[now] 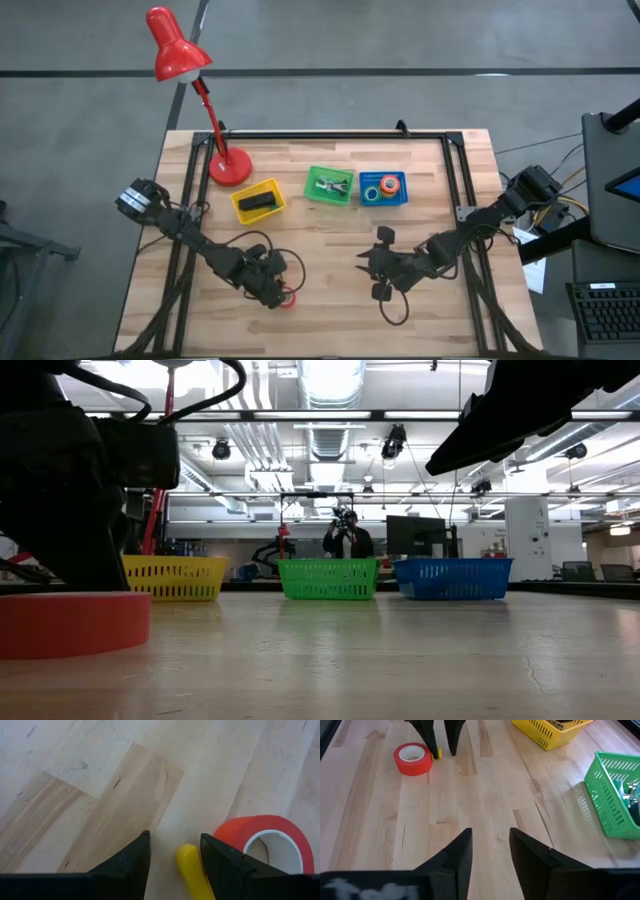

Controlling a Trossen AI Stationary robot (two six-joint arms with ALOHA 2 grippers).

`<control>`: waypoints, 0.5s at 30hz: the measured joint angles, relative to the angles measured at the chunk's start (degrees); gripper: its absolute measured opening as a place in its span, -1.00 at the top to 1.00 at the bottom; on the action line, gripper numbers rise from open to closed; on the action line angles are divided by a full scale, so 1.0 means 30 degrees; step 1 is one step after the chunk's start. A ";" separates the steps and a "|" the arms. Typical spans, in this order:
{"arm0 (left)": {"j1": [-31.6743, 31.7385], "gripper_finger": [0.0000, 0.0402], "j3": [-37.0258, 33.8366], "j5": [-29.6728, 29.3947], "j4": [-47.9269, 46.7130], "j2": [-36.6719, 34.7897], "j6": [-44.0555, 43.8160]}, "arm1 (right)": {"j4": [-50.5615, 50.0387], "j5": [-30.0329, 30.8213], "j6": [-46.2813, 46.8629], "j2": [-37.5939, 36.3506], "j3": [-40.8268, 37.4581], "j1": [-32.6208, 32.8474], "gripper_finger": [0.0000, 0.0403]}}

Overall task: Pick and place Stapler, Stapler remover, tape
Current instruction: Put the small yellow stapler in the green basket

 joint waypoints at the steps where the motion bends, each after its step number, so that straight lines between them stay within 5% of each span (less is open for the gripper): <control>1: 0.0000 0.13 0.0006 0.0010 -0.0031 -0.0021 -0.0013 | 0.0000 0.0000 0.0000 0.0000 0.0000 0.0000 0.36; 15: 0.0051 0.13 -0.0067 -0.1838 -0.0306 -0.0043 0.0304 | 0.0015 0.0015 -0.0058 0.0000 0.0000 0.0000 0.43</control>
